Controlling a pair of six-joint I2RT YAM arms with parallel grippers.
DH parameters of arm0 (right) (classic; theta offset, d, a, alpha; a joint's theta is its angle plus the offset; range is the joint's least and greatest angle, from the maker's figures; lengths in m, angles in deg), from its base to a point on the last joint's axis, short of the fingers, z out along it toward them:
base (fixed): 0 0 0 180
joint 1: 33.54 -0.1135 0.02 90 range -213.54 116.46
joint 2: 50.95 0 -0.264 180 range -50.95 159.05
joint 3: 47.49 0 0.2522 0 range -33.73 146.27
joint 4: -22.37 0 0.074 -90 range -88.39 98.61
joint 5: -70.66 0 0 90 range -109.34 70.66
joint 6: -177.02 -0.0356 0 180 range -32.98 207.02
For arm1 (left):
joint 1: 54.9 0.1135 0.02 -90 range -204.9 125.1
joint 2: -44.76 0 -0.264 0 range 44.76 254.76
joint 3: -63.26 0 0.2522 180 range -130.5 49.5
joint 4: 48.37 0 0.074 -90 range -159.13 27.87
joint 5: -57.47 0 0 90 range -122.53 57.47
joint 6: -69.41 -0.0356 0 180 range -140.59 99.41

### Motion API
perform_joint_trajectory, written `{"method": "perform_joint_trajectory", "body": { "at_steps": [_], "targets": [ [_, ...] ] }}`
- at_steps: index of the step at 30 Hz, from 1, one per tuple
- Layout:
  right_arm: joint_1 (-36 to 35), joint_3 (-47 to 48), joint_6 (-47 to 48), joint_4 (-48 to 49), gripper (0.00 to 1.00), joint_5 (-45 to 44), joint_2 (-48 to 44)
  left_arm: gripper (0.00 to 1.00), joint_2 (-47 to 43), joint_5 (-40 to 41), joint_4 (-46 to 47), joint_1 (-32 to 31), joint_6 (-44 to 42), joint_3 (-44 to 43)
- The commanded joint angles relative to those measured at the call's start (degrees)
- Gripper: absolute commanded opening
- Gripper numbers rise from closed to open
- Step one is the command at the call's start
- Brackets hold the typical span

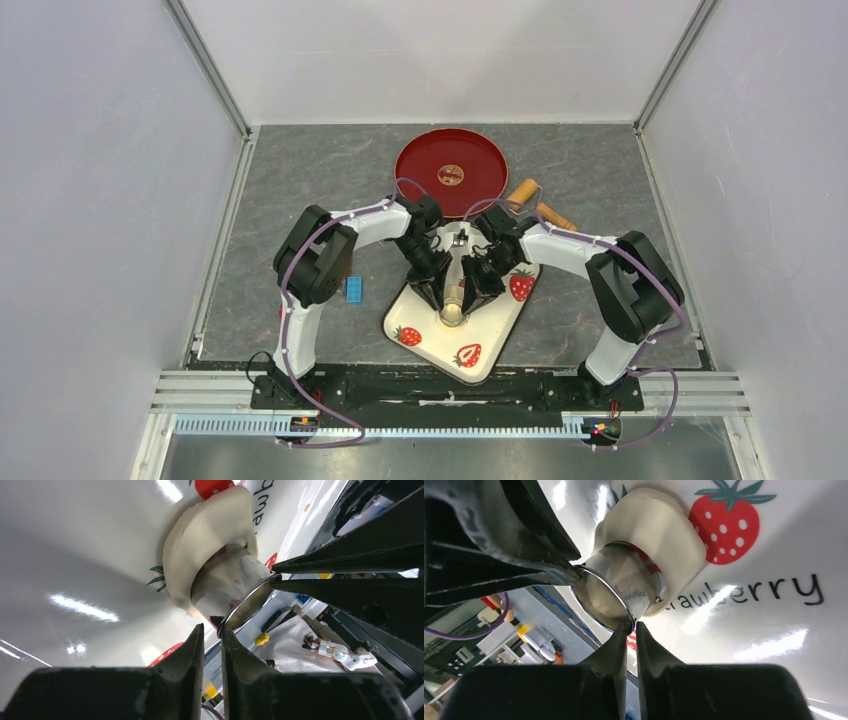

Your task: Roll out the dumpling wrappers from the dough

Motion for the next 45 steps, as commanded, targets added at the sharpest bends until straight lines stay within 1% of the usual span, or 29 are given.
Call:
{"method": "perform_joint_trajectory", "body": {
  "at_steps": [1, 2, 4, 5, 7, 14, 17, 20, 23, 26, 29, 31, 33, 34, 37, 40, 43, 45],
  "targets": [
    [0.17, 2.23, 3.77, -7.0, 0.11, -11.15, 0.59, 0.24, -2.18, 9.25, 1.23, -0.16, -2.99, -1.79],
    [0.11, 2.53, 3.81, -7.08, 0.11, -11.2, 0.39, 0.27, -2.48, 9.34, 1.28, -0.12, -2.9, -2.06],
    [0.19, 3.33, 3.6, -7.16, 0.12, -11.24, -0.13, 0.36, -3.0, 8.75, 1.32, 0.01, -2.73, -2.65],
    [0.24, 3.83, 3.53, -7.32, 0.14, -11.07, -0.42, 0.39, -3.35, 8.39, 1.33, 0.09, -2.57, -3.02],
    [0.17, 5.27, 3.29, -7.53, 0.17, -10.64, -0.76, 0.4, -4.13, 7.95, 1.31, 0.1, -2.28, -4.06],
    [0.21, 9.99, 2.25, -8.25, 0.36, -6.35, -0.99, 0.43, -7.69, 7.3, 1.91, 0.54, -1.66, -6.5],
    [0.29, 11.44, 2.23, -8.57, 0.43, -5.67, -1.35, 0.45, -9.58, 7.28, 2.33, 1.04, -1.48, -6.38],
    [1.09, 12.98, 2.24, -8.39, 0.5, -5.17, -1.79, 0.48, -11.99, 6.8, 3.94, 2.6, -0.61, -4.38],
    [3.22, 14.67, 3.03, -8.36, 0.55, -5.69, -1.58, 0.5, -14.58, 5.05, 6.31, 6.21, 1.16, -0.07],
    [6.23, 16.66, 5.85, -9.94, 0.59, -6.81, 0.04, 0.52, -16.54, 5.37, 7.04, 10.33, 1.86, 4.78],
    [9.2, 20.42, 10.18, -13.12, 0.65, -11.02, 3.01, 0.53, -17.86, 5.88, 7.36, 13.76, 1.57, 9.91],
    [11.07, 23.56, 13.04, -15.18, 0.7, -15.39, 5.51, 0.53, -18.54, 7.54, 7.48, 15.38, 0.8, 13.01],
    [12.65, 26.89, 15.38, -16.88, 0.74, -21.03, 7.85, 0.54, -18.78, 9.03, 7.54, 16.04, -0.45, 15.55],
    [13.04, 28.21, 17.0, -17.65, 0.77, -24.5, 9.3, 0.54, -18.62, 9.25, 7.77, 16.1, -1.13, 16.68],
    [13.65, 31.76, 20.05, -20.03, 0.81, -31.96, 13.69, 0.54, -16.89, 7.69, 9.72, 15.93, -1.52, 18.83],
    [13.74, 32.14, 22.88, -19.56, 0.81, -35.96, 16.3, 0.53, -14.59, 8.22, 9.92, 15.5, -2.34, 18.44],
    [13.83, 30.85, 23.4, -17.92, 0.81, -35.08, 17.82, 0.49, -12.19, 7.12, 9.94, 15.32, -3.17, 16.74],
    [13.92, 28.89, 23.41, -16.29, 0.78, -35.02, 18.48, 0.46, -10.8, 6.69, 9.81, 15.02, -3.61, 15.27]
  ]
}}
